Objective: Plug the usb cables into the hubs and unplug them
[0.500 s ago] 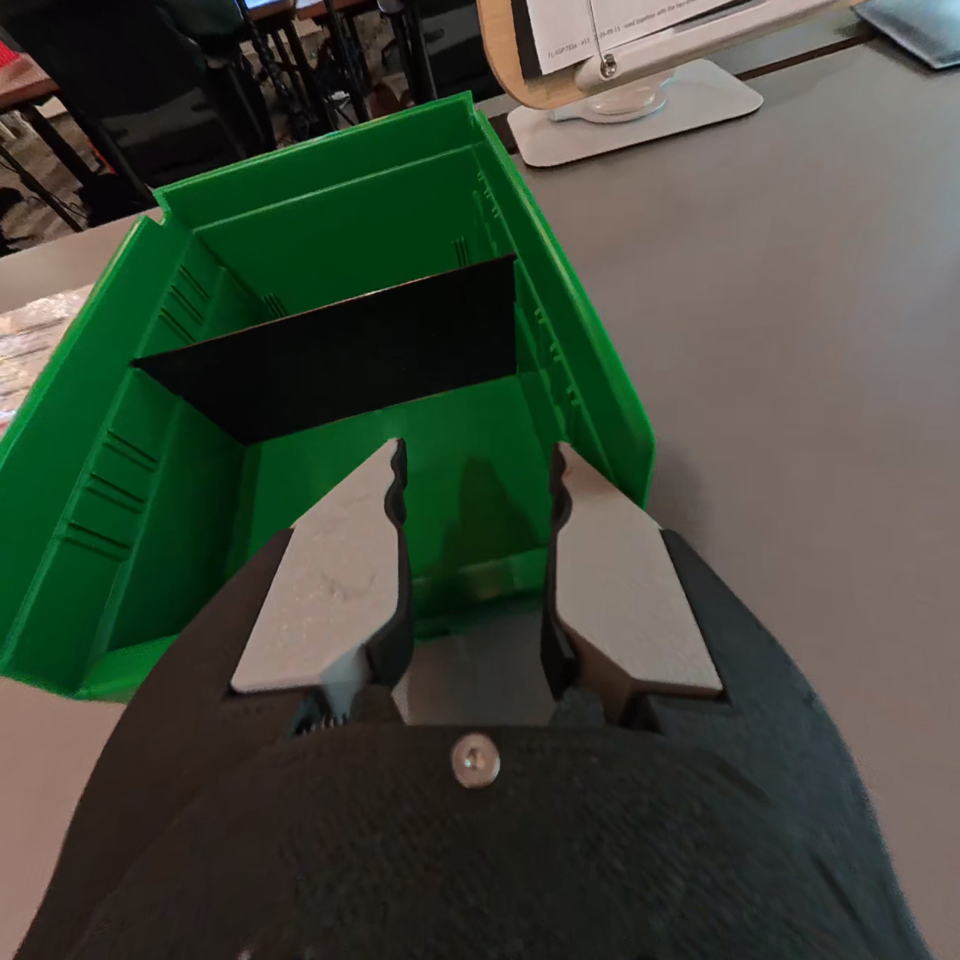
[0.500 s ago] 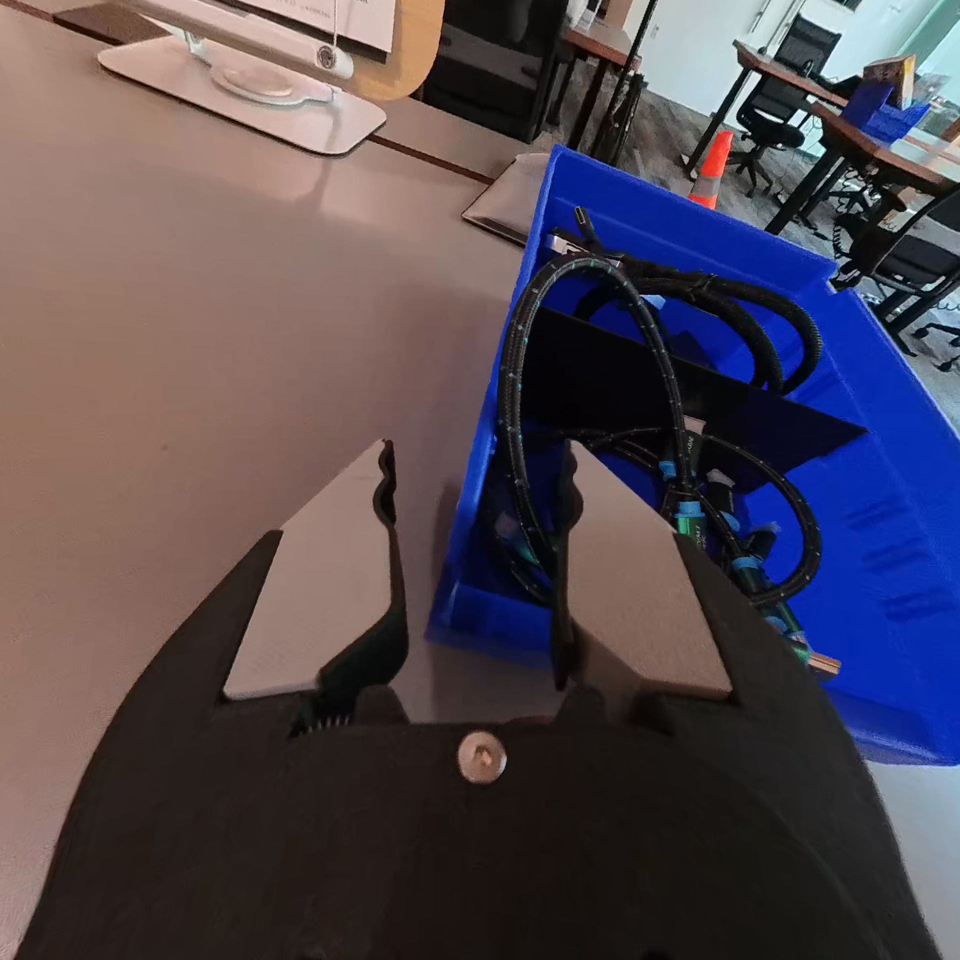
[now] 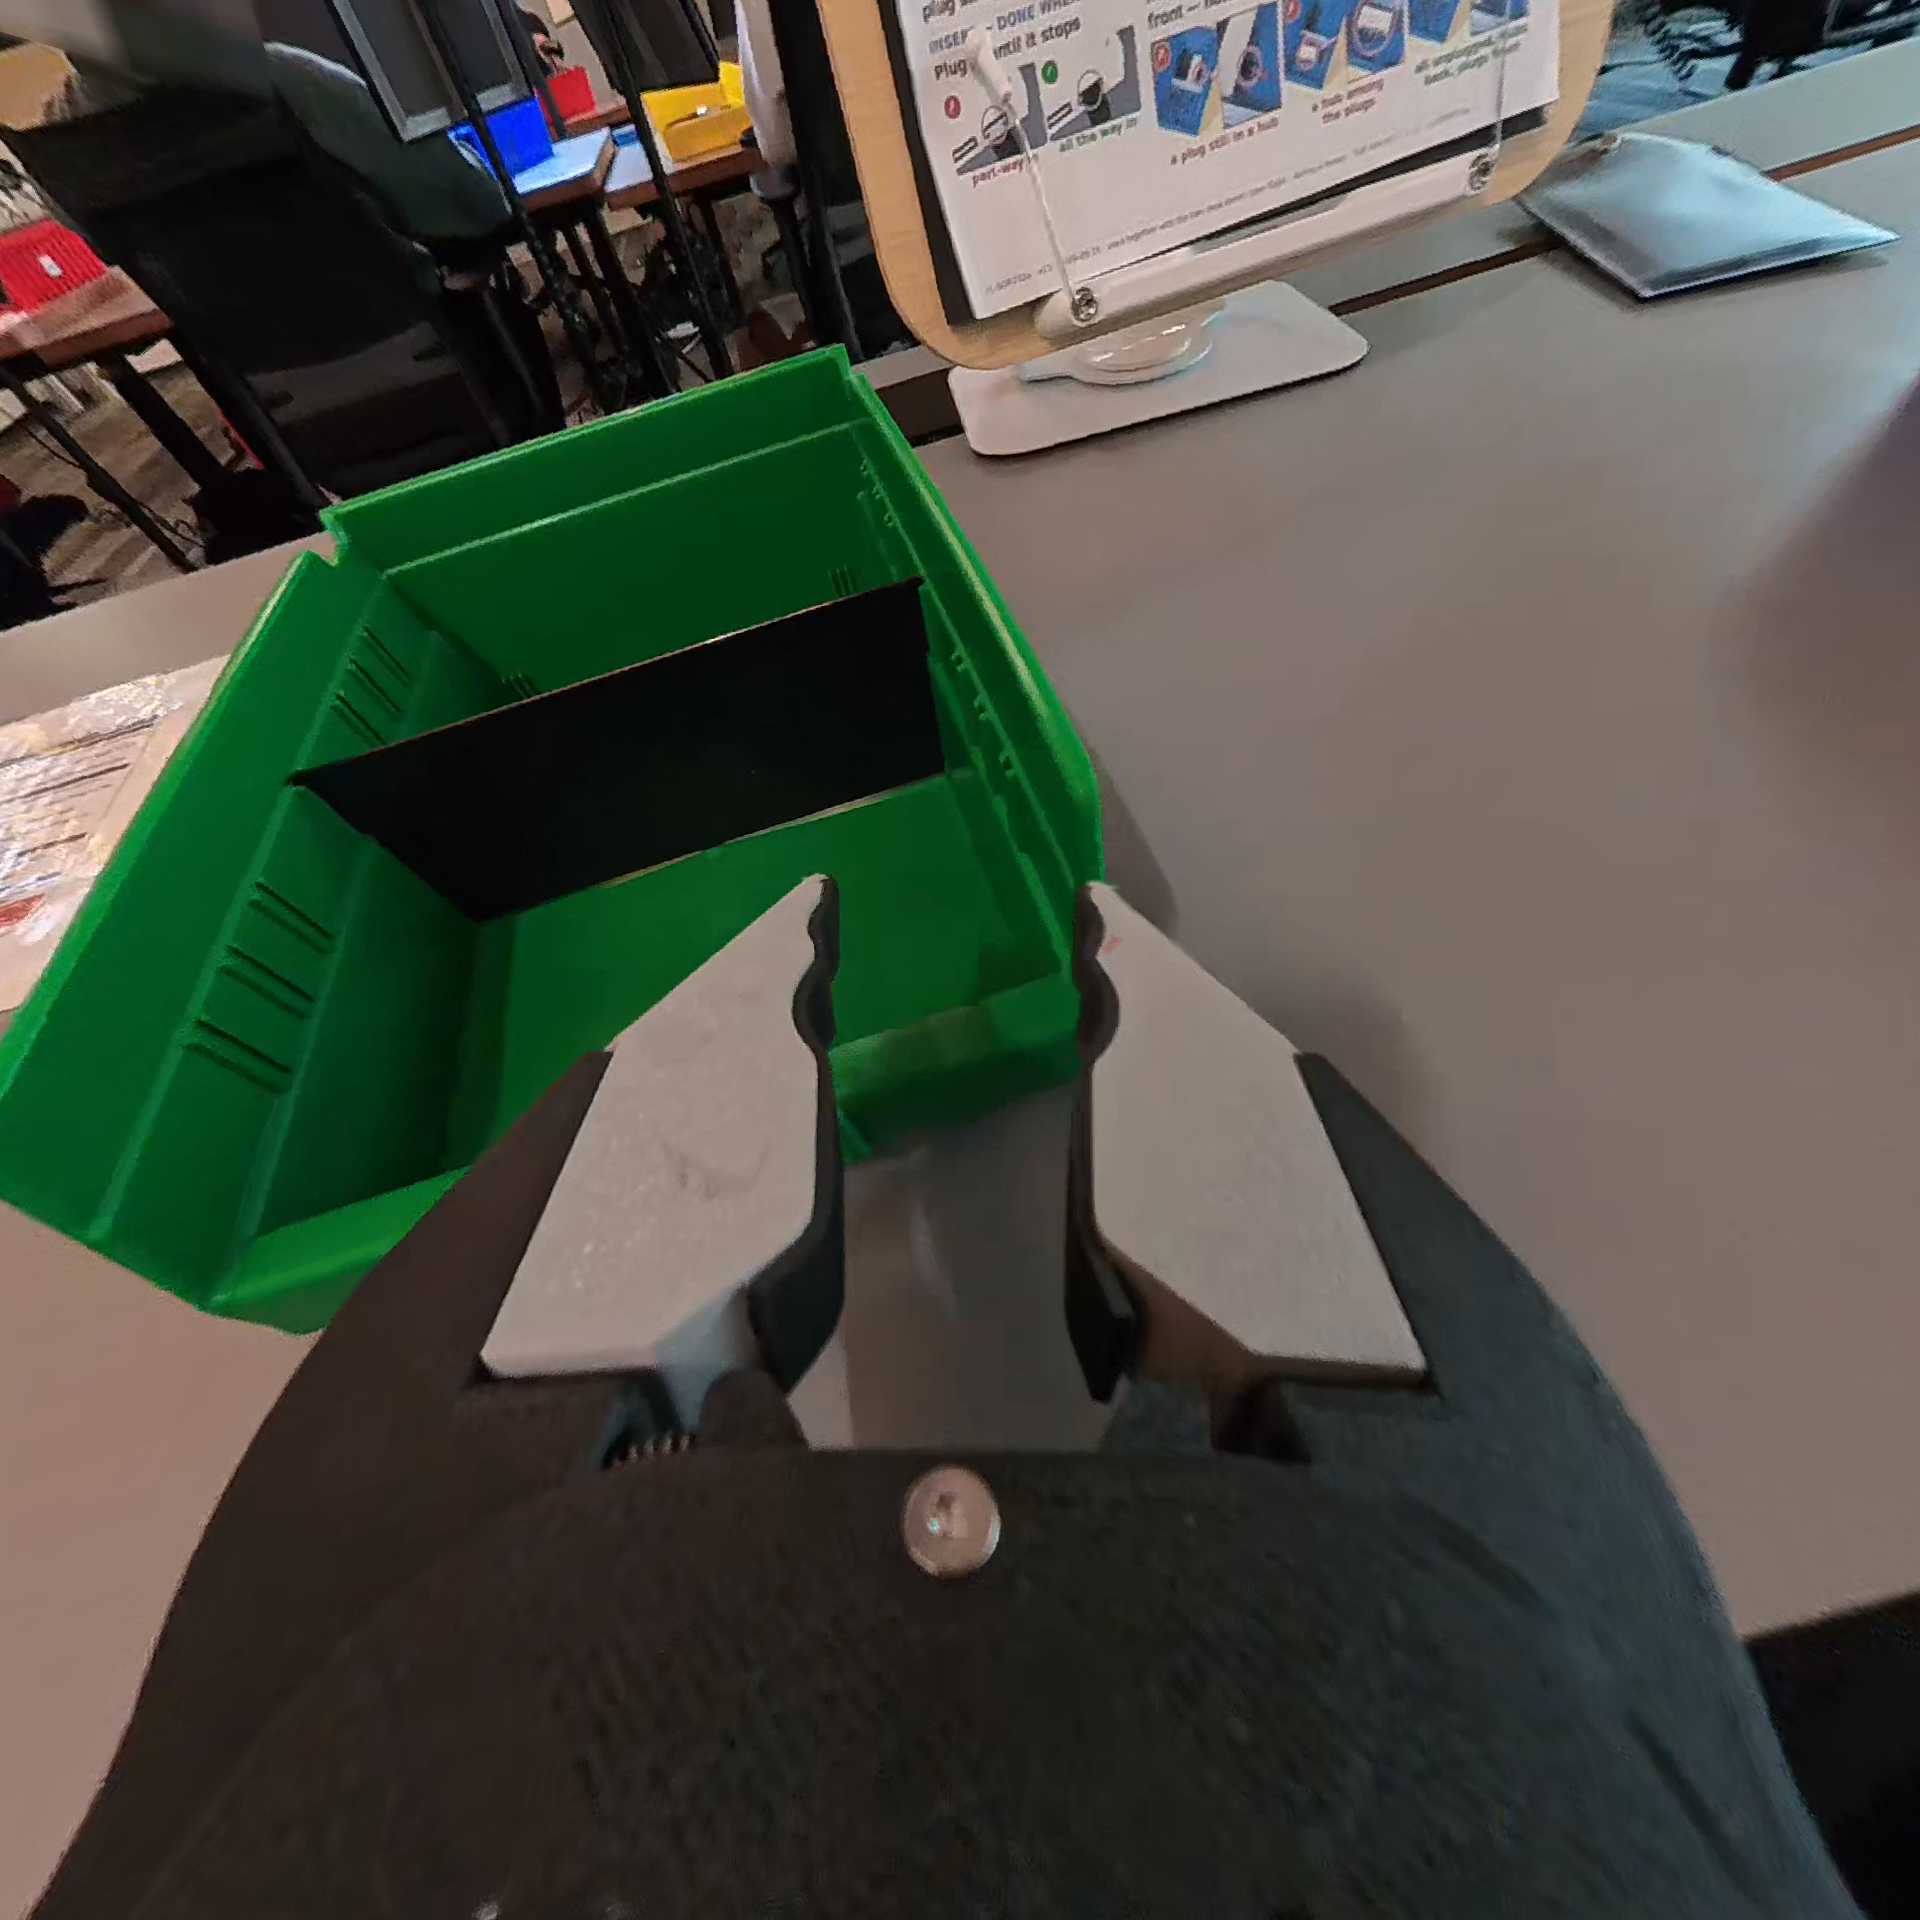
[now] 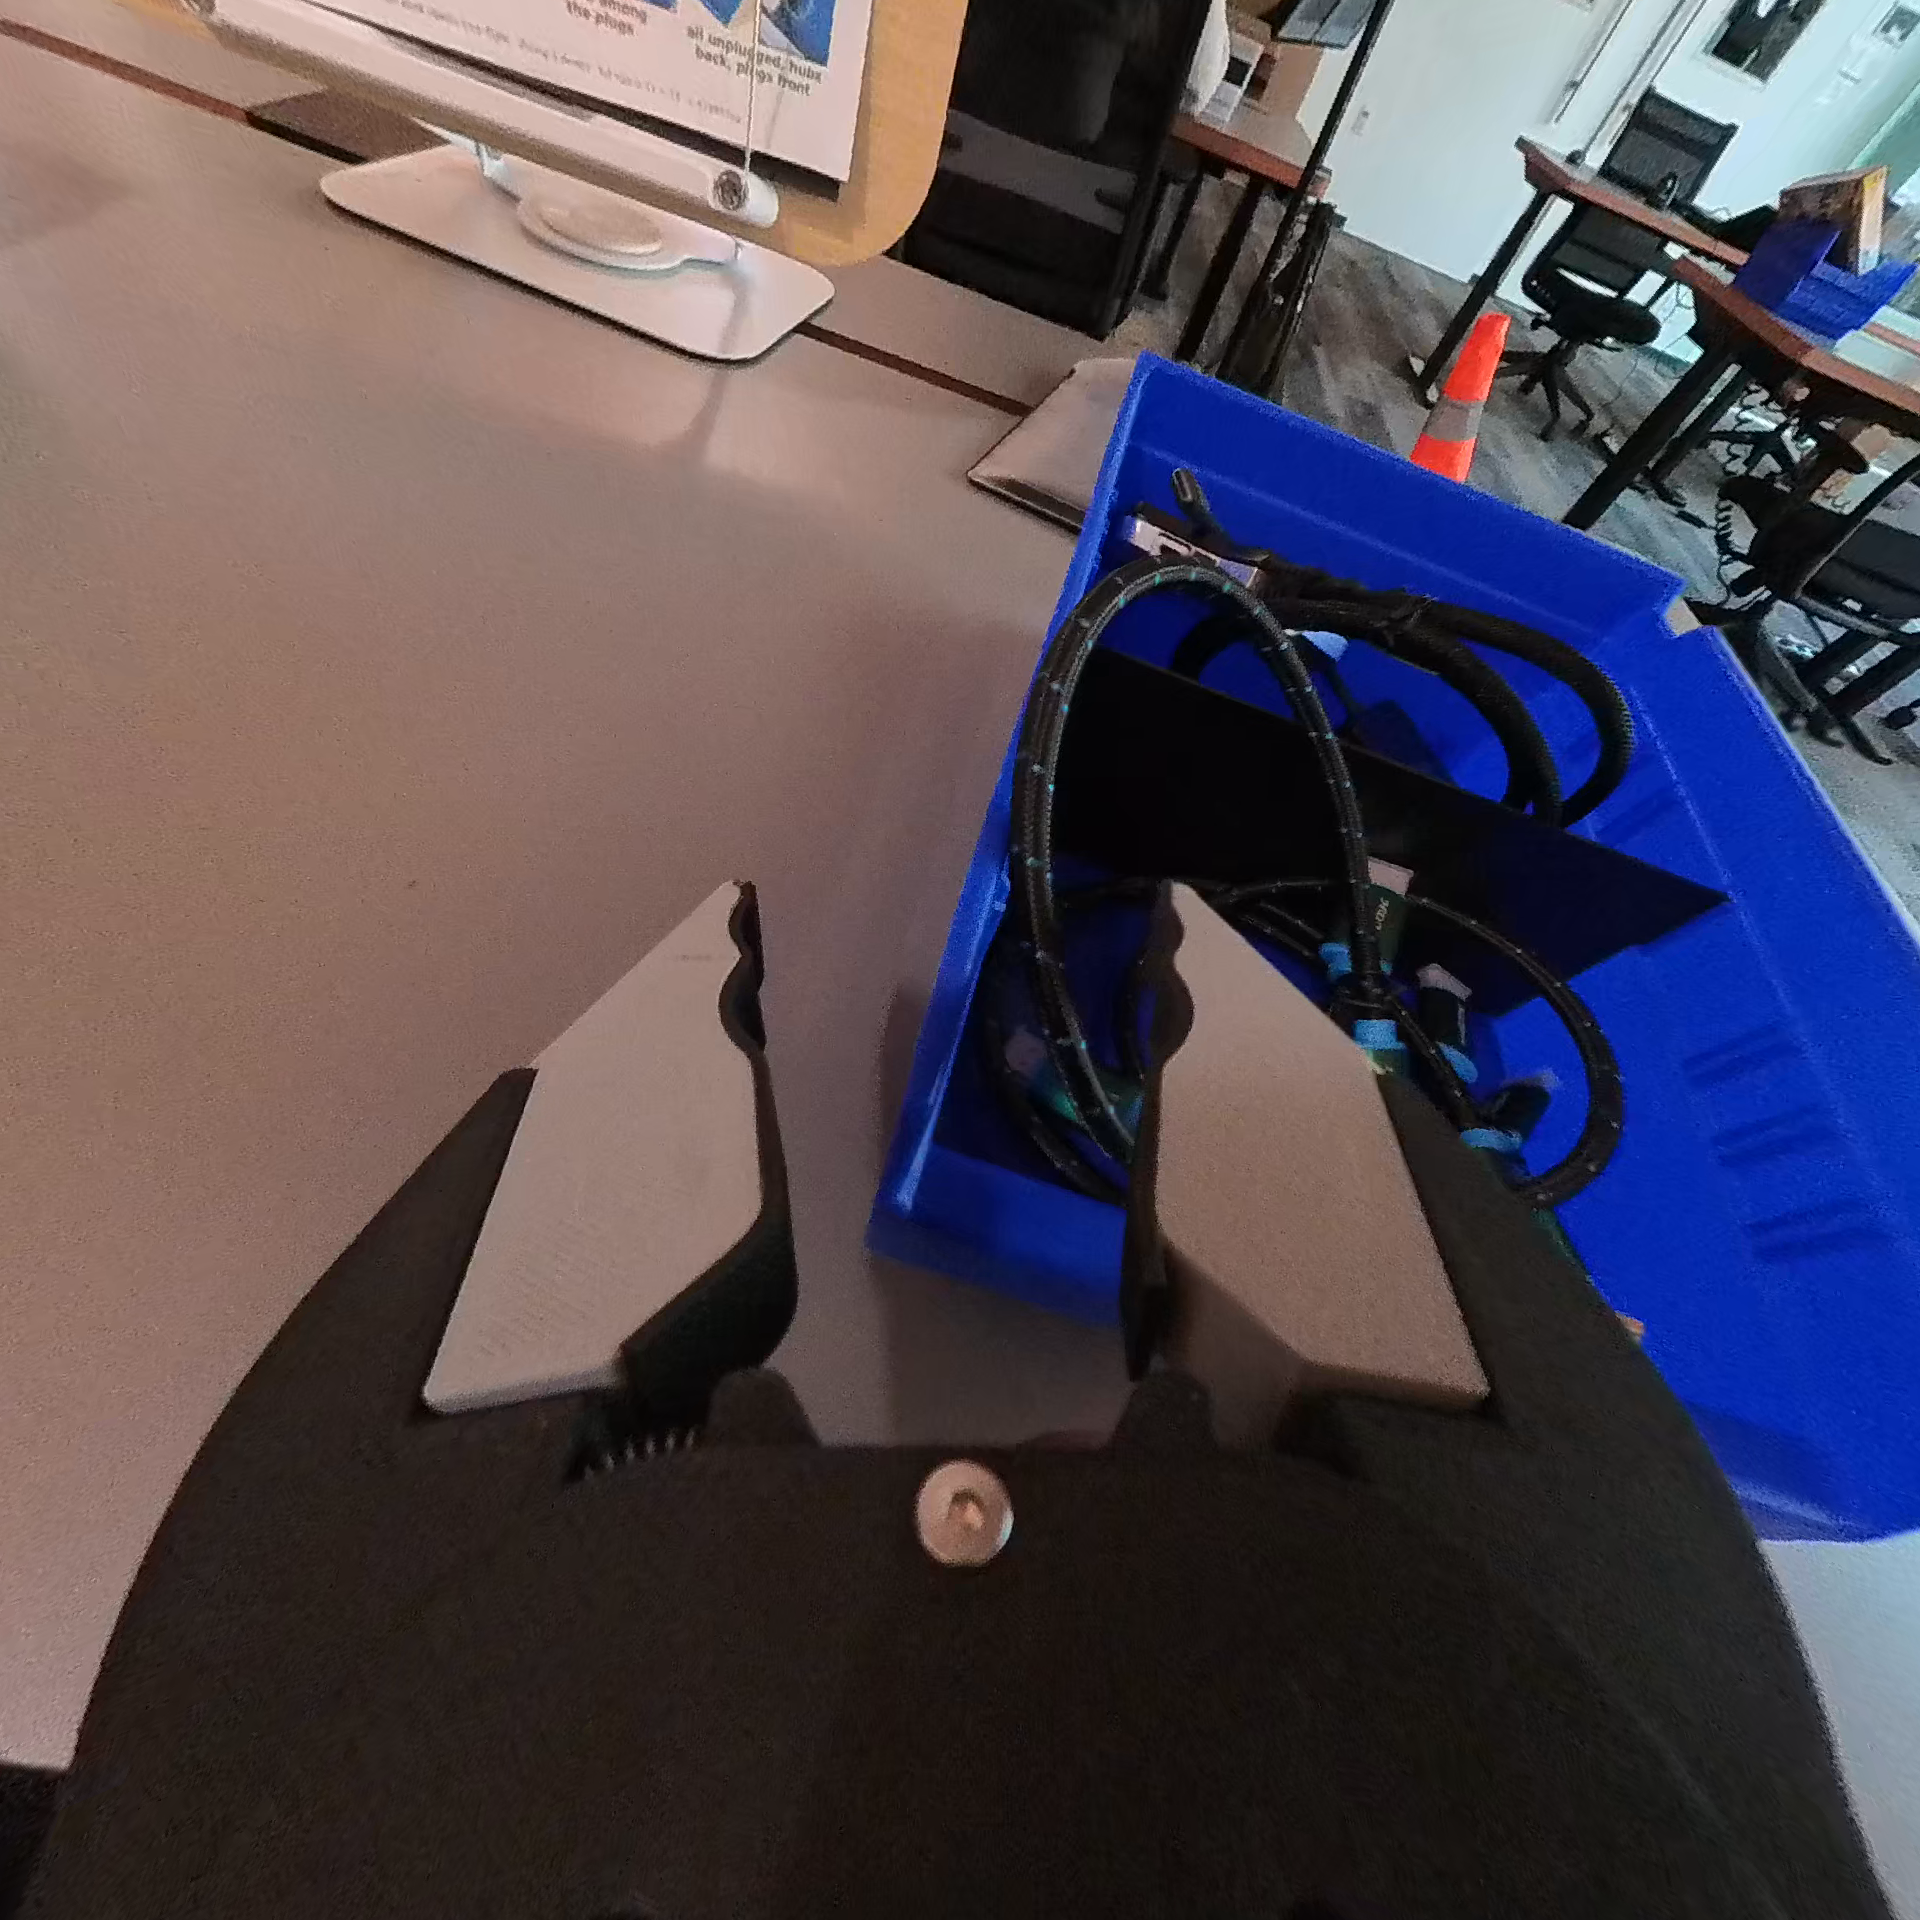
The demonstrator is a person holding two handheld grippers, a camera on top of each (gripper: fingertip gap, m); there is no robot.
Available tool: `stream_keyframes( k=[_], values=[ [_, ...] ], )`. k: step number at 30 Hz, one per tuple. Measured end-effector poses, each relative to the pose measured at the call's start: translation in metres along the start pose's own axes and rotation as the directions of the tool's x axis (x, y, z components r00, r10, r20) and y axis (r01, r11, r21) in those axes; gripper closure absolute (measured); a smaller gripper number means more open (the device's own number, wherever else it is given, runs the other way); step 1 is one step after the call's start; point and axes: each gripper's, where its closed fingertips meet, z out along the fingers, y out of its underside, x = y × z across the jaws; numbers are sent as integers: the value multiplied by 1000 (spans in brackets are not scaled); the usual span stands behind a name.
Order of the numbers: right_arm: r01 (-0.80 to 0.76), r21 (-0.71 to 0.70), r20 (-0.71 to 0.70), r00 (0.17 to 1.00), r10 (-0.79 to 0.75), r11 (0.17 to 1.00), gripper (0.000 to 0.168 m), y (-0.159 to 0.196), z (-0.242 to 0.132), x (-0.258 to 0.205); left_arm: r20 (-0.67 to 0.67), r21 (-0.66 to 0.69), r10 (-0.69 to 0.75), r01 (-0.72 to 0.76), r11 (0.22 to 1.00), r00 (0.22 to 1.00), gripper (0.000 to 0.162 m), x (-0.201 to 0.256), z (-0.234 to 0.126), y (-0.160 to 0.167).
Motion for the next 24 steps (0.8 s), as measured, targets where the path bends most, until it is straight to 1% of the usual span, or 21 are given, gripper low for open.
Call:
stream_keyframes(
  k=[1,2,4,5,7,9,10,11,12,13,14,15,16,17,18,19,22,24],
  values=[
    [-4,5,-1,1000,4,1000,95,-1,-1,2,-46,11,4,-4,1000,999,105,9,-3,-1],
    [-7,9,-4,1000,7,1000,95,-2,-3,3,-99,29,5,-2,1000,995,95,18,-6,-4],
    [-15,10,-14,1000,15,1000,95,-3,-4,8,-135,76,-22,33,997,991,97,28,-3,-12],
    [-22,8,-16,1000,23,1000,95,-3,-4,9,-130,89,-20,31,996,991,96,29,3,-13],
    [-43,7,-5,999,43,999,96,-3,-5,8,-87,59,-14,19,998,996,97,22,24,-8],
    [-44,2,-1,999,44,999,96,0,-5,6,-87,10,-20,21,1000,996,98,21,44,-2],
    [-37,-7,-9,999,37,999,97,2,-4,7,-71,15,-1,2,1000,997,103,19,50,-4],
    [-33,-24,-23,999,32,999,99,6,-2,9,-51,31,36,-34,999,998,121,17,53,-8],
    [-34,-41,-38,999,32,999,101,9,1,13,-18,50,63,-62,997,998,125,13,56,-13],
    [-42,-52,-50,998,40,998,107,10,4,17,-10,67,81,-80,995,997,132,13,56,-17],
    [-56,-53,-53,997,53,997,109,10,7,20,6,61,82,-82,995,997,148,11,57,-18],
    [-67,-53,-31,997,65,996,115,9,9,19,39,47,88,-90,995,995,153,5,58,-18],
    [-70,-56,15,997,70,996,132,8,12,13,74,44,84,-88,995,994,161,-5,57,-17],
    [-63,-62,61,996,67,996,149,7,13,5,49,47,93,-95,994,994,160,-8,56,-15],
    [-52,-71,73,996,57,996,152,6,15,1,7,55,55,-56,997,998,161,-11,54,-14],
    [-38,-81,58,997,43,996,153,6,16,1,-21,68,21,-19,997,1000,161,-16,50,-15],
    [-45,-97,28,998,48,994,154,5,18,-4,-26,142,-10,13,990,1000,161,-34,36,-29],
    [-51,-98,25,998,54,994,153,1,19,-15,-13,181,-29,31,983,1000,161,-44,25,-42]
  ],
)
